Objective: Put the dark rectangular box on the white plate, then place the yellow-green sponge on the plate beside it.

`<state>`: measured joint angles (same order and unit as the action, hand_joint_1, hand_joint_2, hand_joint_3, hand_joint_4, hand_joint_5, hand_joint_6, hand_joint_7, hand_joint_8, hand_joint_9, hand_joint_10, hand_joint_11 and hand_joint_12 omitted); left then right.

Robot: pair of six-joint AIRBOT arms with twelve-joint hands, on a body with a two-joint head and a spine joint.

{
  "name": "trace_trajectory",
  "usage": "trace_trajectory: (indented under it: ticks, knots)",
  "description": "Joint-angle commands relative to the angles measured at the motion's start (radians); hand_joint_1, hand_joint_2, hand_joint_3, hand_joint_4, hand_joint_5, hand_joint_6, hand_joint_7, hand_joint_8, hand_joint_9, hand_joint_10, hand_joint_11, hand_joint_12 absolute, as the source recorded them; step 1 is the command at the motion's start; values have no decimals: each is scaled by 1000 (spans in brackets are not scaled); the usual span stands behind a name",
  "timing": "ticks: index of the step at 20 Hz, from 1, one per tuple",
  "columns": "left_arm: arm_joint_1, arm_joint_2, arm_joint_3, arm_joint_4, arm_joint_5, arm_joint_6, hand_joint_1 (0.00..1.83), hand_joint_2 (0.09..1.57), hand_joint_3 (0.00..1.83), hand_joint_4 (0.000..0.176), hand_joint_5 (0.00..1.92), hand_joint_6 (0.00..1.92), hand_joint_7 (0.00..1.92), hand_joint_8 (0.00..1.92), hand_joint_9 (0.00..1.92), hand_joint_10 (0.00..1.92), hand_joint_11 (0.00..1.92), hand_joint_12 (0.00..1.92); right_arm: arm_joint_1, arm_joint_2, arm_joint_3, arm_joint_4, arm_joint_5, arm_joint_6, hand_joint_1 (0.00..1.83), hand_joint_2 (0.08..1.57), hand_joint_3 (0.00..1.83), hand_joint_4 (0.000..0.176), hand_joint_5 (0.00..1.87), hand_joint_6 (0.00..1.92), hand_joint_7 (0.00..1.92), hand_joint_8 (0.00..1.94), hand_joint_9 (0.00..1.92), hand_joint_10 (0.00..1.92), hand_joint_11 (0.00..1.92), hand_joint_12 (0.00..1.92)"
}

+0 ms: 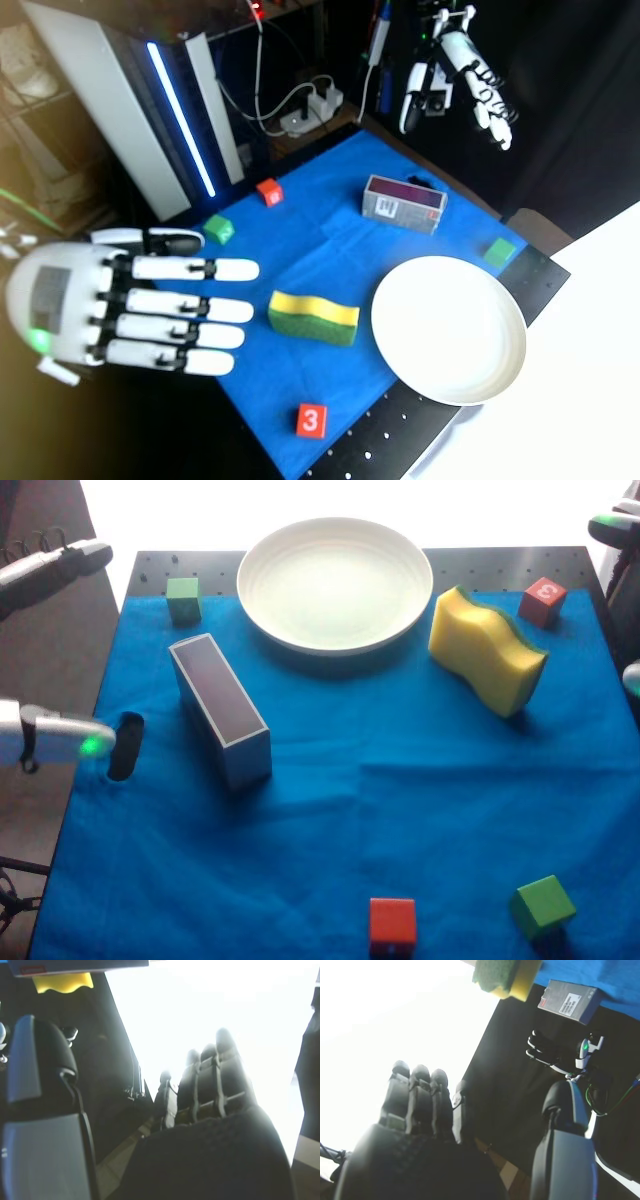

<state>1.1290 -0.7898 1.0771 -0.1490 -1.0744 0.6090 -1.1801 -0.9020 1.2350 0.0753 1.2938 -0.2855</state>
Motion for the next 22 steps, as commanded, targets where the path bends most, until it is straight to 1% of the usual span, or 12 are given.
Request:
trace_trajectory:
  ticks: [1,3,5,7,9,11,13,16,17,18,20,22]
  knots:
    - [-11,-4,9,-23,-112,-6,852,942,19,59,104,7,19,2,0,0,0,141,15,2,8,35,110,10,803,1136,4,109,186,0,71,0,73,0,78,150]
    - [-14,-3,9,-10,-101,-6,895,939,7,106,139,10,75,12,12,3,0,92,15,1,9,34,107,10,796,1128,0,115,201,3,81,2,74,1,100,94]
    - [-28,-3,17,12,-72,-5,936,931,1,107,158,8,86,6,17,2,1,64,15,-1,10,33,104,10,783,1142,4,93,198,1,77,0,64,0,100,84]
    - [-92,-9,34,65,-5,-5,981,912,0,138,159,4,81,1,7,0,0,44,15,-2,11,31,102,10,804,1143,2,97,205,2,68,0,52,0,89,72]
    - [-186,-23,58,157,99,-5,1033,916,0,122,109,0,64,0,1,0,18,49,15,-2,11,29,100,10,833,1146,2,78,205,1,78,4,66,5,101,71]
    - [-272,-38,79,246,198,-5,930,895,0,163,28,0,39,0,0,0,35,57,15,-2,12,22,97,11,892,1163,6,78,192,0,83,4,65,3,89,63]
    - [-359,-61,98,352,300,-10,921,873,0,175,0,0,2,0,0,0,2,9,15,-2,14,15,95,14,884,1166,4,77,187,0,91,4,70,4,73,55]
    - [-426,-95,132,482,379,-86,979,796,0,175,59,9,94,13,29,9,75,37,15,-2,15,11,92,20,841,1152,0,95,197,4,100,4,82,5,87,59]
    - [-448,-108,147,535,407,-121,997,791,0,134,67,3,127,7,90,11,14,323,15,-2,16,8,91,21,872,1160,2,93,196,2,103,4,84,4,97,62]
    - [-475,-121,159,601,443,-153,960,800,3,157,55,0,134,3,104,8,2,334,15,-2,17,5,88,23,909,1162,1,99,205,5,110,5,82,3,91,58]
    - [-517,-134,165,705,492,-193,938,814,3,154,54,0,121,0,115,4,0,375,15,-2,18,-2,84,27,907,1165,2,87,204,2,110,3,88,4,106,63]
    - [-542,-142,168,794,519,-244,981,810,0,75,77,4,154,7,146,8,0,409,15,-2,19,-7,80,32,913,1156,0,80,221,6,126,6,104,7,116,64]
